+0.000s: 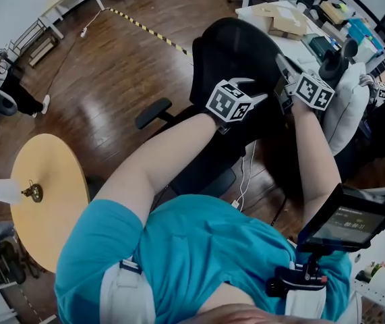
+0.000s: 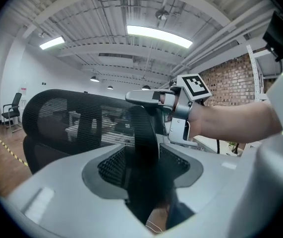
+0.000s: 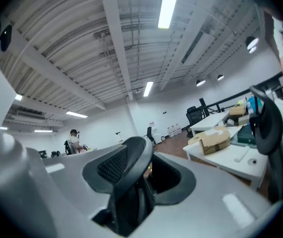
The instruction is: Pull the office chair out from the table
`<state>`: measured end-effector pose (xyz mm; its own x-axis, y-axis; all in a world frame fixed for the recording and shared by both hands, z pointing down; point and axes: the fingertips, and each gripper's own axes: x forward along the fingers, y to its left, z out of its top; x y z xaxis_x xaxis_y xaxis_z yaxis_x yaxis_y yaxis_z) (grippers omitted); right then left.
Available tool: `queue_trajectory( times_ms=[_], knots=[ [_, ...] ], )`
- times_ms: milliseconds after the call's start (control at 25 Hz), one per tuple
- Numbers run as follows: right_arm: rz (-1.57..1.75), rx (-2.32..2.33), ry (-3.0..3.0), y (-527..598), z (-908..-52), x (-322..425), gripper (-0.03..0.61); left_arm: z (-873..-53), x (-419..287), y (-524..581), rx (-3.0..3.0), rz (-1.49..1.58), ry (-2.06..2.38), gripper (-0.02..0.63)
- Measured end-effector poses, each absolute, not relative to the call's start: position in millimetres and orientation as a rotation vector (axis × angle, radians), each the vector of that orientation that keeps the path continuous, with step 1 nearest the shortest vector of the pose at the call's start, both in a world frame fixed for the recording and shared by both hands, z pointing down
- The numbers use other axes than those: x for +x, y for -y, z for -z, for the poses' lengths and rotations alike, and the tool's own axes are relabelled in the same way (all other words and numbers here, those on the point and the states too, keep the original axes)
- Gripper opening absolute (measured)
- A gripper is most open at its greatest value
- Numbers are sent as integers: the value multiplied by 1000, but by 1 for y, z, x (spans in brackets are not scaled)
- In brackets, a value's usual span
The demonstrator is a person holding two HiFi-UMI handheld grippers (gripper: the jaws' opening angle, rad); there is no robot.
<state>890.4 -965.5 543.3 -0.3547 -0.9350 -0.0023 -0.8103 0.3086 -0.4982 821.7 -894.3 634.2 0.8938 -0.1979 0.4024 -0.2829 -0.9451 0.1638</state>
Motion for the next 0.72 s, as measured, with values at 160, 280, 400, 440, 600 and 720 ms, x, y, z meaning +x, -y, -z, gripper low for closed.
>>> queue_trajectory(
  times_ms=[160,280,400,440,600,720],
  knots=[
    [502,-1626,-2250,935,-537,902,155,-642,772,876,2853,-544,364,213],
    [413,-1590,-2196,895,-533,891,155,-654,711,860,2852,-493,386,204],
    [342,-1597,-2204,860,-551,858,154,-661,636,837,2878,-423,423,189],
    [337,-1590,-2215,850,-558,841,146,-661,607,829,2885,-392,435,178],
    [364,-1534,-2274,813,-589,743,143,-658,478,788,2916,-299,482,160],
    [405,-1510,-2291,780,-611,666,143,-658,387,755,2953,-261,516,142]
  ],
)
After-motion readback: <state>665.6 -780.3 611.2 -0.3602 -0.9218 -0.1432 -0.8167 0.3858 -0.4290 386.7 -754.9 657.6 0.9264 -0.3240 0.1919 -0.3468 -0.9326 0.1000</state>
